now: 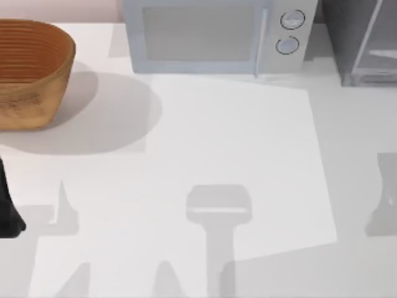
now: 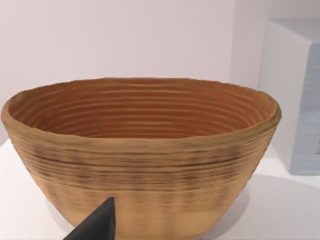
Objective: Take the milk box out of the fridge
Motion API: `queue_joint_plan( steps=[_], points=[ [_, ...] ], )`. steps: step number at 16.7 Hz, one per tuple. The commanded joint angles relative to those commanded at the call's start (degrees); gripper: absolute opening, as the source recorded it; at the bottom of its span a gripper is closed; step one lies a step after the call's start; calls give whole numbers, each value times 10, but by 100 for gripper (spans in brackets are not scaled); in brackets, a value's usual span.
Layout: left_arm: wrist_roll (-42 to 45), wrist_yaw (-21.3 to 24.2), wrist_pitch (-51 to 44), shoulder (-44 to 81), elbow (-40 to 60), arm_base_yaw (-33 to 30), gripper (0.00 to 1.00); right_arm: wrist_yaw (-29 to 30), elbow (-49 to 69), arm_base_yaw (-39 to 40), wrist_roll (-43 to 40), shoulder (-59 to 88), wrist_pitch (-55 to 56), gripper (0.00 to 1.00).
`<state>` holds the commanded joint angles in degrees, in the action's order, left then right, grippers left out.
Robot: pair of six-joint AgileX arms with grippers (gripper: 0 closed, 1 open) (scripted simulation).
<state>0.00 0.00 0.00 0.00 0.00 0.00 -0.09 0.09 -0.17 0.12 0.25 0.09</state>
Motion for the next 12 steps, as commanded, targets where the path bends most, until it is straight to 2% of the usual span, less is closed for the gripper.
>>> queue_joint_plan(
  steps=[3, 6, 12],
  points=[
    [0, 0, 0, 0, 0, 0, 100, -4, 7, 7, 0, 18, 18, 0],
    [0, 0, 0, 0, 0, 0, 100, -16, 33, 33, -2, 90, 86, 0],
    [0, 0, 0, 0, 0, 0, 100, -51, 108, 115, 0, 376, 305, 0]
  ],
)
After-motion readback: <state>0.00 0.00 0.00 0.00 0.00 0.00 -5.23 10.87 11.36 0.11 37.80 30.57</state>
